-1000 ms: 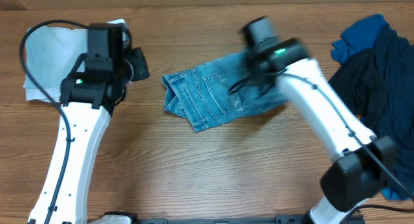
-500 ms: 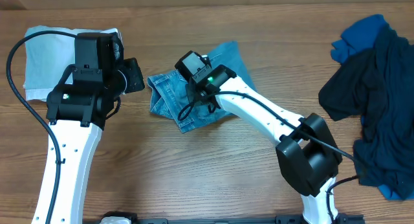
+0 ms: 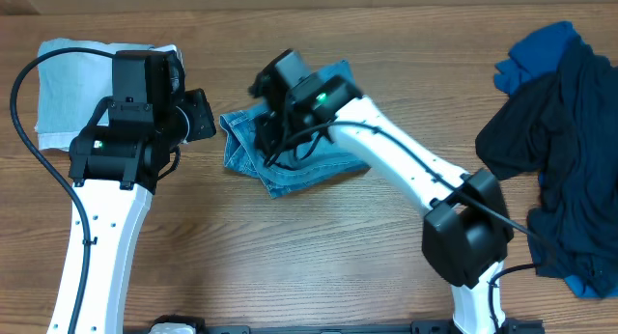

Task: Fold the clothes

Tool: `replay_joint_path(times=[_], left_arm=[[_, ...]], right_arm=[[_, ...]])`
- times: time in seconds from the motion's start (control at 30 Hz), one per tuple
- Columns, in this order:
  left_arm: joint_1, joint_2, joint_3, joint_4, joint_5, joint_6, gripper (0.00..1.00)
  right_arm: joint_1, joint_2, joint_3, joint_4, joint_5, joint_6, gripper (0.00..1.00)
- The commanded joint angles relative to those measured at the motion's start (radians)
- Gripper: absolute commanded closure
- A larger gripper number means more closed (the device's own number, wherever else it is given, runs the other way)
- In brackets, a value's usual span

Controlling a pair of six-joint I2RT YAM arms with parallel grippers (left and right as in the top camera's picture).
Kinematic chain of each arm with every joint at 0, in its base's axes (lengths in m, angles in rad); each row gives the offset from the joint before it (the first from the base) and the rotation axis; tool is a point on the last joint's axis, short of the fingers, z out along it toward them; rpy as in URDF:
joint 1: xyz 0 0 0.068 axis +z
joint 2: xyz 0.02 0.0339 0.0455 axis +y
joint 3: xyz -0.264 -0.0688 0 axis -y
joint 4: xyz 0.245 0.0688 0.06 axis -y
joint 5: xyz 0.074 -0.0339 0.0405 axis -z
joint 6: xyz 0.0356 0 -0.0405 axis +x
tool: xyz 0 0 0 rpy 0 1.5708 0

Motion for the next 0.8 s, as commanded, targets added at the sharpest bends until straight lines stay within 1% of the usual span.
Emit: replay_joint_path(times=[0.0,0.1,0.17,0.2,0.23,0.37,0.43,0.47,0.5,0.53,0.6,0.63,0.67,0.73,0.77], left_arm=[[0.004,-0.023,0.005,0.0,0.011,0.014,0.95],[0.004,-0.023,0.005,0.0,0.018,0.014,0.95],[0.004,-0.023,0.005,0.0,0.03,0.014,0.95],[0.004,-0.023,0.005,-0.001,0.03,0.015,0.95],[0.003,-0.023,0.005,-0.001,0.031,0.015,0.94],[0.003,-0.023,0.001,-0.001,0.037,0.016,0.94],[0.003,-0.019,-0.005,-0.004,0.038,0.016,0.95],[0.003,-0.018,-0.006,-0.007,0.037,0.016,0.95],[0.003,-0.014,-0.006,-0.009,0.038,0.019,0.95],[0.003,-0.011,-0.006,-0.008,0.048,0.035,0.95],[0.002,0.002,-0.013,-0.008,0.064,0.053,0.95],[-0.008,0.012,-0.032,0.0,0.064,0.057,0.96],[-0.026,0.026,-0.072,0.027,0.067,0.059,0.96],[-0.093,0.06,-0.177,0.14,0.146,0.129,0.96],[-0.148,0.082,-0.219,0.2,0.162,0.177,0.96]], right_arm=[[-0.109,-0.103,0.049,0.0,0.001,-0.025,0.96],[-0.13,-0.05,-0.003,0.04,0.009,-0.024,0.96],[-0.126,0.008,-0.034,0.047,0.002,0.028,0.96],[-0.121,0.027,-0.048,0.05,-0.014,0.032,0.96],[-0.104,0.051,-0.066,0.04,-0.044,0.032,0.96],[-0.026,0.107,-0.082,-0.015,-0.03,0.035,0.96],[-0.004,0.134,-0.083,-0.048,-0.002,0.077,0.96],[-0.003,0.136,-0.083,-0.059,-0.02,0.089,0.96],[-0.003,0.136,-0.082,-0.071,-0.08,0.085,0.96],[-0.003,0.132,-0.078,-0.076,-0.111,0.068,0.96],[-0.018,0.105,-0.047,-0.104,-0.111,0.019,0.96],[-0.035,0.076,-0.025,-0.125,-0.088,0.02,0.96],[-0.061,0.029,-0.006,-0.145,-0.052,0.019,0.96],[-0.108,-0.082,-0.005,-0.197,0.033,0.021,0.96],[-0.121,-0.122,-0.005,-0.247,0.075,0.021,0.96]])
